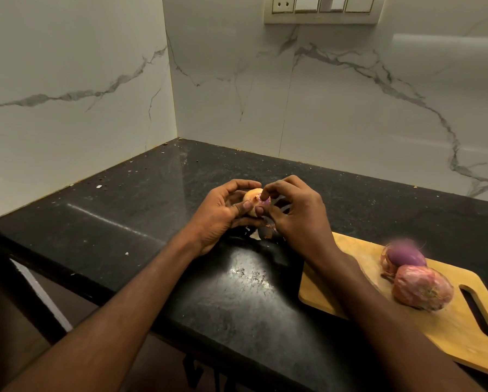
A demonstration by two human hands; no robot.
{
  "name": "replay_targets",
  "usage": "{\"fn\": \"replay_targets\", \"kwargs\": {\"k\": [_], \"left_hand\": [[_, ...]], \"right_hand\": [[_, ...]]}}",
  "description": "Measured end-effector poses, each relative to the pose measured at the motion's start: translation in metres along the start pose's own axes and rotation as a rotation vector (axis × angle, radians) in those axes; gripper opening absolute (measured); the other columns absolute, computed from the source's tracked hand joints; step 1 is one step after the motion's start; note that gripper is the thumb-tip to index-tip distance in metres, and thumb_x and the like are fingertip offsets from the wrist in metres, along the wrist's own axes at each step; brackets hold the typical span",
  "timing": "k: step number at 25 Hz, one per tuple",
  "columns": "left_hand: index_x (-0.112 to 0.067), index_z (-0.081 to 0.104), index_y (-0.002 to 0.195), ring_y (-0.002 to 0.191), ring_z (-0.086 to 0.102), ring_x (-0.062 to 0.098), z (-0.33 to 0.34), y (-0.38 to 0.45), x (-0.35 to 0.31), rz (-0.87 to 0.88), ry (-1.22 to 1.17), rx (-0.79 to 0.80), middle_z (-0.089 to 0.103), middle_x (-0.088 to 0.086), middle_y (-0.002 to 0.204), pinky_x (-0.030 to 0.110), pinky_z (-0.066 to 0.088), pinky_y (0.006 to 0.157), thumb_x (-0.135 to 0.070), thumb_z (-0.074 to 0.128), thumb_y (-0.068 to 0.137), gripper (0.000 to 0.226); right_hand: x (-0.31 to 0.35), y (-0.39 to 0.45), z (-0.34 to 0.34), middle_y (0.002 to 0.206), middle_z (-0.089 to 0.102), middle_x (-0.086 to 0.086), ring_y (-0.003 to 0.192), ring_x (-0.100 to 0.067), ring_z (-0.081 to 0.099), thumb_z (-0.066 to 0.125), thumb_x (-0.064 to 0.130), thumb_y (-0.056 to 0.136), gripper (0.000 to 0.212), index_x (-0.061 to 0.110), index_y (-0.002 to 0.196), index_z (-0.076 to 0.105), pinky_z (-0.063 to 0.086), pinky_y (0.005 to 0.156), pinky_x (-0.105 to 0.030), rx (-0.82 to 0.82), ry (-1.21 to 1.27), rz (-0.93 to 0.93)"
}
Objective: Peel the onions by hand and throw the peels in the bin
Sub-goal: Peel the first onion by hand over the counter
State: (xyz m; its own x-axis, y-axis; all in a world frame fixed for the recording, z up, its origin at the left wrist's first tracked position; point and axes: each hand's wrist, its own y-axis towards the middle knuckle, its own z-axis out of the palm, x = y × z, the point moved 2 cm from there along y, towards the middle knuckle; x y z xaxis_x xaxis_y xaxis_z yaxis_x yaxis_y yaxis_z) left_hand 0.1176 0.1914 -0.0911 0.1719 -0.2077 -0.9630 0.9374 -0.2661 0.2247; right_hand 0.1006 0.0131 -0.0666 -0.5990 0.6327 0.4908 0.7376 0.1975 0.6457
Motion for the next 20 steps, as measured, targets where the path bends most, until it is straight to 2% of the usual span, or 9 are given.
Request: {"fn": "replay_targets", "kwargs": {"k": [5,8,11,13,15,20], "left_hand": [[0.003,0.057,0.13,0.103,0.074,0.035,0.004,-0.003,-0.003,-0.024,0.002,-0.013,0.07,0.026,0.121,0.04,0.064,0.078,0.009,0.056,0.099,0.031],[0.006,0.056,0.128,0.095,0.075,0.028,0.005,-0.004,-0.004,-0.025,-0.012,-0.035,0.071,0.027,0.116,0.036,0.064,0.073,0.009,0.057,0.099,0.029],[0.004,0.058,0.125,0.096,0.076,0.03,0.005,-0.004,-0.002,-0.03,0.002,-0.026,0.073,0.023,0.113,0.04,0.065,0.075,0.009,0.058,0.098,0.027],[0.005,0.057,0.124,0.096,0.076,0.035,0.004,-0.004,-0.002,-0.039,0.011,-0.025,0.072,0.027,0.114,0.044,0.065,0.077,0.009,0.058,0.099,0.026],[0.005,0.058,0.123,0.094,0.075,0.037,0.004,-0.003,-0.001,-0.042,0.006,-0.028,0.071,0.029,0.112,0.045,0.065,0.076,0.008,0.058,0.099,0.024],[0.005,0.06,0.12,0.084,0.075,0.031,0.004,-0.002,0.002,-0.037,0.041,-0.059,0.071,0.026,0.103,0.042,0.066,0.071,0.009,0.057,0.098,0.022]], "right_hand": [[0.001,0.001,0.003,0.107,0.061,0.006,0.092,-0.012,0.064,0.079,0.01,0.087,0.015,0.018,0.097,0.072,0.061,0.077,-0.041,0.026,-0.002,0.015],[0.004,-0.001,0.004,0.107,0.065,0.003,0.092,-0.014,0.064,0.076,0.009,0.089,0.02,0.016,0.107,0.074,0.06,0.076,-0.041,-0.004,-0.037,-0.028],[0.0,-0.001,0.003,0.104,0.067,0.002,0.09,-0.016,0.065,0.079,0.012,0.085,0.018,0.014,0.103,0.076,0.06,0.073,-0.044,-0.008,-0.043,-0.026],[-0.003,-0.002,0.004,0.101,0.068,0.002,0.088,-0.016,0.066,0.079,0.01,0.085,0.015,0.014,0.1,0.077,0.06,0.071,-0.045,-0.007,-0.038,-0.021],[-0.002,-0.003,0.005,0.101,0.068,0.001,0.086,-0.016,0.066,0.078,0.008,0.086,0.018,0.015,0.103,0.078,0.06,0.07,-0.043,-0.017,-0.046,-0.031],[0.001,-0.004,0.011,0.097,0.067,0.002,0.079,-0.013,0.062,0.08,0.007,0.085,0.024,0.014,0.108,0.08,0.054,0.062,-0.031,-0.026,-0.089,-0.038]]}}
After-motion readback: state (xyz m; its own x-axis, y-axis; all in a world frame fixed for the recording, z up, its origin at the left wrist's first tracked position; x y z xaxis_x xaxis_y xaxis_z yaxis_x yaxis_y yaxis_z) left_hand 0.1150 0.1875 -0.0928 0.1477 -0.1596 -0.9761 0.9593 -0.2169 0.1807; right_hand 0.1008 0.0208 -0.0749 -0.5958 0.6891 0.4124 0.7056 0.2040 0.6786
